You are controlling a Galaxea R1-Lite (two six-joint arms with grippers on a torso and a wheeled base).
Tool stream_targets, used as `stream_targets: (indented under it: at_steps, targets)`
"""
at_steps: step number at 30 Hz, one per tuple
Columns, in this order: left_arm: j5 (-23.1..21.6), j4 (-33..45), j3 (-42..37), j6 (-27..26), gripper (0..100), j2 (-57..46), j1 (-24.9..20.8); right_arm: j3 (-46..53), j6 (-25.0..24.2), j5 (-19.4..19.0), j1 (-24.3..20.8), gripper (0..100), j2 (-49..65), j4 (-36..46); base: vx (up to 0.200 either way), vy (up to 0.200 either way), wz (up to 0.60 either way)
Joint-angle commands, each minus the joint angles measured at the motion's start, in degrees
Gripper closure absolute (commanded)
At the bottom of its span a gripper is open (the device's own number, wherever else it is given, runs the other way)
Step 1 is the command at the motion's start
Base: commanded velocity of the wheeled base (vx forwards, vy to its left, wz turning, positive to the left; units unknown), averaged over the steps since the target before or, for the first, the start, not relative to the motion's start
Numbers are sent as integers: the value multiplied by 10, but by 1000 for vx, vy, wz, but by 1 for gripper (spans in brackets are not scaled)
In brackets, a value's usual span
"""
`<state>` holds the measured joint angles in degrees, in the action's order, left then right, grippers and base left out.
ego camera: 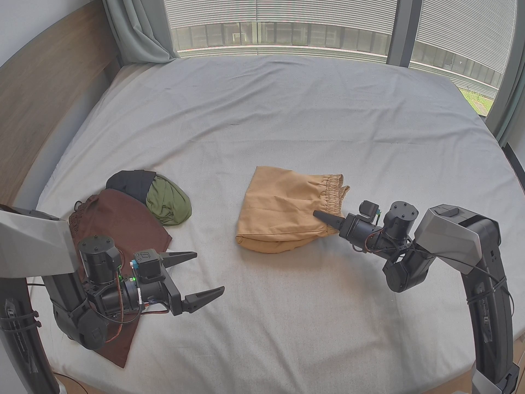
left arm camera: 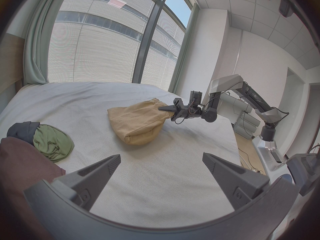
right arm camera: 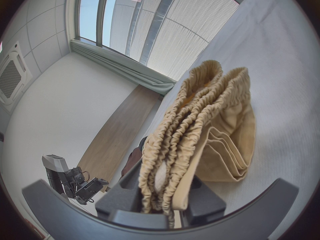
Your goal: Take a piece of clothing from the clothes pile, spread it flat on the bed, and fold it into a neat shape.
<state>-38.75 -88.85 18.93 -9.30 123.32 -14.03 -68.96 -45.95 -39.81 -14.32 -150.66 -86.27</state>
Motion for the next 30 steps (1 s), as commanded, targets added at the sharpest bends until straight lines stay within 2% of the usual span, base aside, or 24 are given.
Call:
stream_targets:
  at_steps: [1, 11, 12, 20, 30]
  targets:
    - [0, 0, 0, 0, 0, 1, 0, 16, 0, 6, -2, 100, -13, -13, 0, 0, 0]
    - [0, 0, 1, 0, 0, 2, 0, 15, 0, 11, -4, 100, -33, -19, 0, 0, 0]
    - [0, 0, 1, 1, 0, 3, 0, 15, 0, 11, -4, 0, -33, -19, 0, 0, 0]
    - [0, 0, 1, 0, 0, 1, 1, 48, 1, 11, 3, 0, -3, -20, 0, 0, 0]
    - [0, 0, 3, 0, 0, 3, 0, 158, 31, 11, 54, 0, 89, -20, 0, 0, 0]
